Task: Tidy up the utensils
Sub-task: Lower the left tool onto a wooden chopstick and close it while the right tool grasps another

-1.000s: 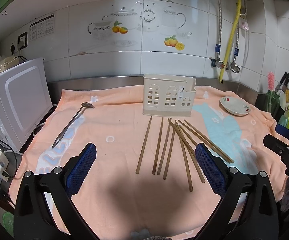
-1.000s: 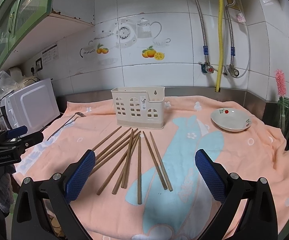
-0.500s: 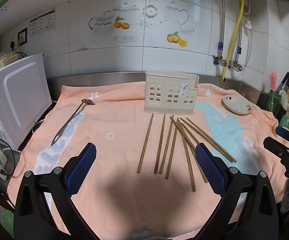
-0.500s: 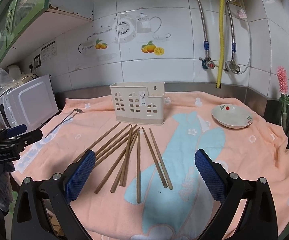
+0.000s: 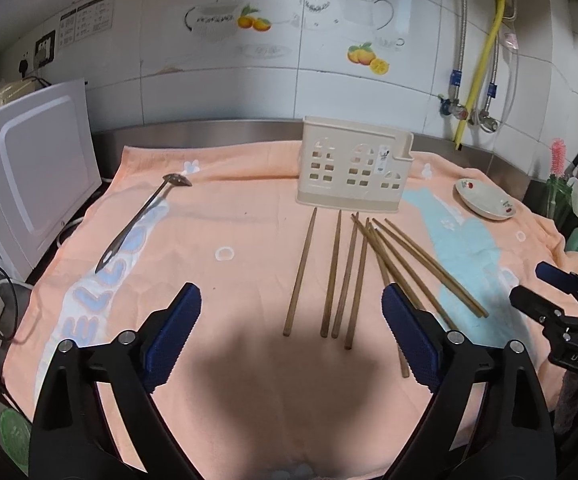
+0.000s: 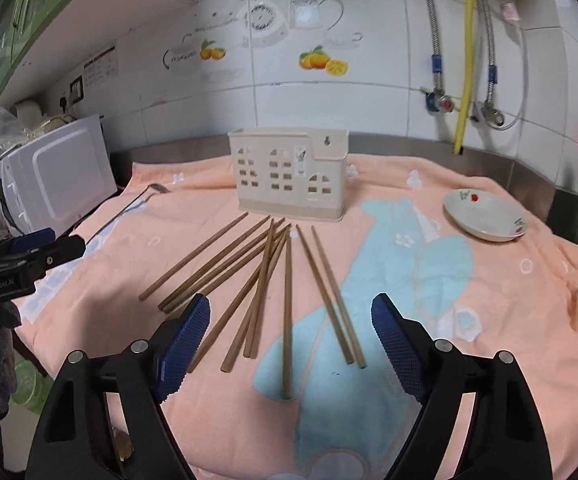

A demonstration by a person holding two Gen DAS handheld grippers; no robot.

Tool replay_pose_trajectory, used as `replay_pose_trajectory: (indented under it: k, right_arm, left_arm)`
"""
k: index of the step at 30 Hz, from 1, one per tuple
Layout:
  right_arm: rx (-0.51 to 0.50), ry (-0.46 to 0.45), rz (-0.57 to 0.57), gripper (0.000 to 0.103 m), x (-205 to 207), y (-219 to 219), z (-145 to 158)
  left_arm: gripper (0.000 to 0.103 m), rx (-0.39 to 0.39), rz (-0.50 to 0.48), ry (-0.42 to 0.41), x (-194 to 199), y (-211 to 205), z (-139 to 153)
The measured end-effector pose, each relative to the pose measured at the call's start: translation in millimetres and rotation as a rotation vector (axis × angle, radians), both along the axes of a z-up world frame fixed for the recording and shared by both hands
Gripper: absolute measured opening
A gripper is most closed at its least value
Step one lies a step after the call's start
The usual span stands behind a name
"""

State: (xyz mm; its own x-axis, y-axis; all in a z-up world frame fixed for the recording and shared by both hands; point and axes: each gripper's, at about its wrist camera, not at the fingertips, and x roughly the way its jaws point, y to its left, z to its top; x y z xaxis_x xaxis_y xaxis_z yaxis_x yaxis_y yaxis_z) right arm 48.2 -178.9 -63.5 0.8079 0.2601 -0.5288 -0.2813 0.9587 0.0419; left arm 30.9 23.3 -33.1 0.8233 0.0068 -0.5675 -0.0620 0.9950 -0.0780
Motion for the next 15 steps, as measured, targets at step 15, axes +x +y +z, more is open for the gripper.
replay_pose_trajectory:
  k: [15]
  right_arm:
    - [-0.015, 0.124, 0.106, 0.053, 37.6, 37.0, -33.3]
  left_arm:
    - [0.071, -0.056, -0.014, 0.048, 18.6, 17.1, -26.7]
